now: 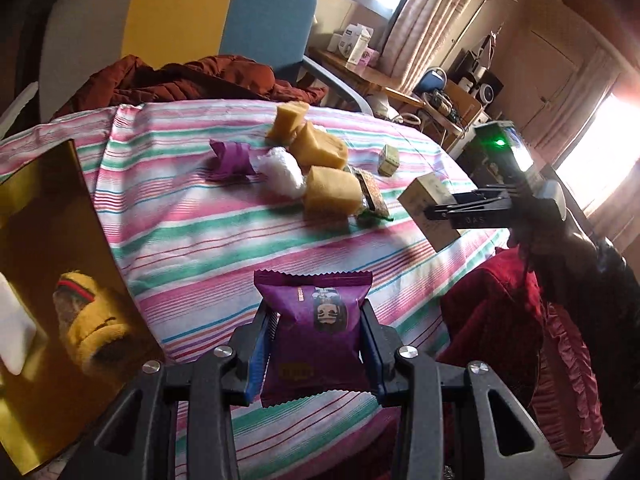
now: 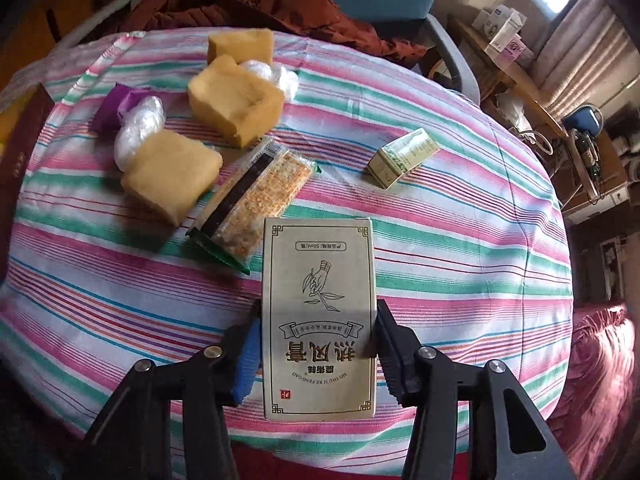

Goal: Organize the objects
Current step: 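Carry the purple packet to the gold tray while the right carries the cream box there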

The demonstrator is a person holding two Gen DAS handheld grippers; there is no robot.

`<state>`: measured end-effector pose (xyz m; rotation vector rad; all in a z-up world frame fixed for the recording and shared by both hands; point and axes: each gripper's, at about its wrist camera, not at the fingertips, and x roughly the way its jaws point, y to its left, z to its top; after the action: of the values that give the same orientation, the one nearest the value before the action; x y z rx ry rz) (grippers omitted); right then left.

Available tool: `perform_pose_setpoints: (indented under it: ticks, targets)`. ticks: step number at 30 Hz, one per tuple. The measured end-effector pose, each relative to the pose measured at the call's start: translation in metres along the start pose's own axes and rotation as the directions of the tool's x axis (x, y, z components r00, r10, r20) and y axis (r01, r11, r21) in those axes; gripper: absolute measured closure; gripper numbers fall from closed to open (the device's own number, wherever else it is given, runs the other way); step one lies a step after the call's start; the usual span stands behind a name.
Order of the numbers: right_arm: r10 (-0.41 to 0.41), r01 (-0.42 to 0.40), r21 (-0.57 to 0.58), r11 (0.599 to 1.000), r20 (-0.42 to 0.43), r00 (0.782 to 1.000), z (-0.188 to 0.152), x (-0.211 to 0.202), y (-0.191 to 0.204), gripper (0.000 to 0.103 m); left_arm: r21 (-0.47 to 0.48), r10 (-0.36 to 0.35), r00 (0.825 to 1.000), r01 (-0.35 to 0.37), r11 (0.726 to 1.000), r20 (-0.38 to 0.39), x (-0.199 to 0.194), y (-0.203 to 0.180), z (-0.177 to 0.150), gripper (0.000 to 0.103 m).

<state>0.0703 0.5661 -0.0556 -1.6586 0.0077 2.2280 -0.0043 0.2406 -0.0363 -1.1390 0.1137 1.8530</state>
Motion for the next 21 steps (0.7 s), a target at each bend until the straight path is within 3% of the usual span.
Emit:
perform_pose_setpoints:
  ticks: [3,6,12,16,21]
  targets:
    - [0.011,-0.015,0.058,0.998,0.072,0.997,-0.002,-0.031,0.000,0.051,-0.026,0.008,0.999,-0.007,1.000,0.043,-0.021,0.009,0.000,0.063]
    - [0.065,-0.080,0.088,0.993,0.167,0.984,0.005,-0.065,0.013,0.051,-0.069,0.043,0.994,-0.036,0.997,0.100,-0.049,0.026,-0.003,0.063]
    - [0.225,-0.230,-0.021,0.973,0.308,0.925,0.038,-0.112,0.093,0.051,-0.191,0.176,0.968,-0.141,0.971,0.179,-0.100,0.076,-0.019,0.063]
    - [0.335,-0.308,-0.132,0.942,0.325,0.885,0.063,-0.123,0.164,0.051,-0.277,0.284,0.940,-0.227,0.934,0.187,-0.122,0.113,-0.040,0.063]
    - [0.448,-0.389,-0.242,0.889,0.279,0.850,0.091,-0.119,0.256,0.051,-0.384,0.381,0.912,-0.301,0.873,0.150,-0.135,0.158,-0.070,0.063]
